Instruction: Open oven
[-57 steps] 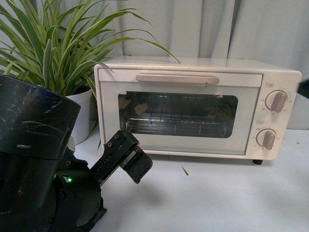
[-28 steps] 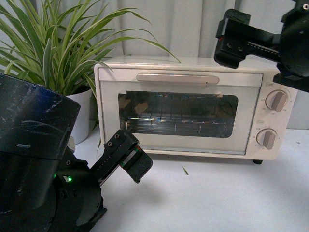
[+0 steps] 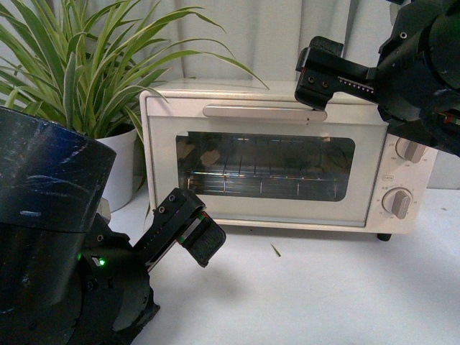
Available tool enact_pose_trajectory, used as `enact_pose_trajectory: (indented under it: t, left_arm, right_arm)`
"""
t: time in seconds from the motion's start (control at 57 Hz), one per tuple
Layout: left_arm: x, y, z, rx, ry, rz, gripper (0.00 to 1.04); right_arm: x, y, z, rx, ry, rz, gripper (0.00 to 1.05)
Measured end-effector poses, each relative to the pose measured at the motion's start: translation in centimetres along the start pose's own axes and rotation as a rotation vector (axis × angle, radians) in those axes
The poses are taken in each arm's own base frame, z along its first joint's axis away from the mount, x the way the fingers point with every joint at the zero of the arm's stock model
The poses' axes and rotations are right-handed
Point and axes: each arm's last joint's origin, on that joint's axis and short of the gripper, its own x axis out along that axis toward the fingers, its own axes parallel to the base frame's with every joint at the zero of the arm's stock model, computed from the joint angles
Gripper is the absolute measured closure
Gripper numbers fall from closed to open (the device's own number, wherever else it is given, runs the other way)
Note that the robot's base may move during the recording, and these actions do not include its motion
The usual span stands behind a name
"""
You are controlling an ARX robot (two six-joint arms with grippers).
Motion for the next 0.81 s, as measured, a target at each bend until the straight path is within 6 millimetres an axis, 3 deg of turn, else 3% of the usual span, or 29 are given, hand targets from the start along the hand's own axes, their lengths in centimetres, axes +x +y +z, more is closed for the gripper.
enact_pose_trajectory:
  t: [0.807]
  left_arm:
    - [-0.1,0.2,0.2,-0.009,0.001,-0.004,0.07]
  right_arm:
    - [0.3,1.7,0.0,-0.11,0.134,0.054,0.09]
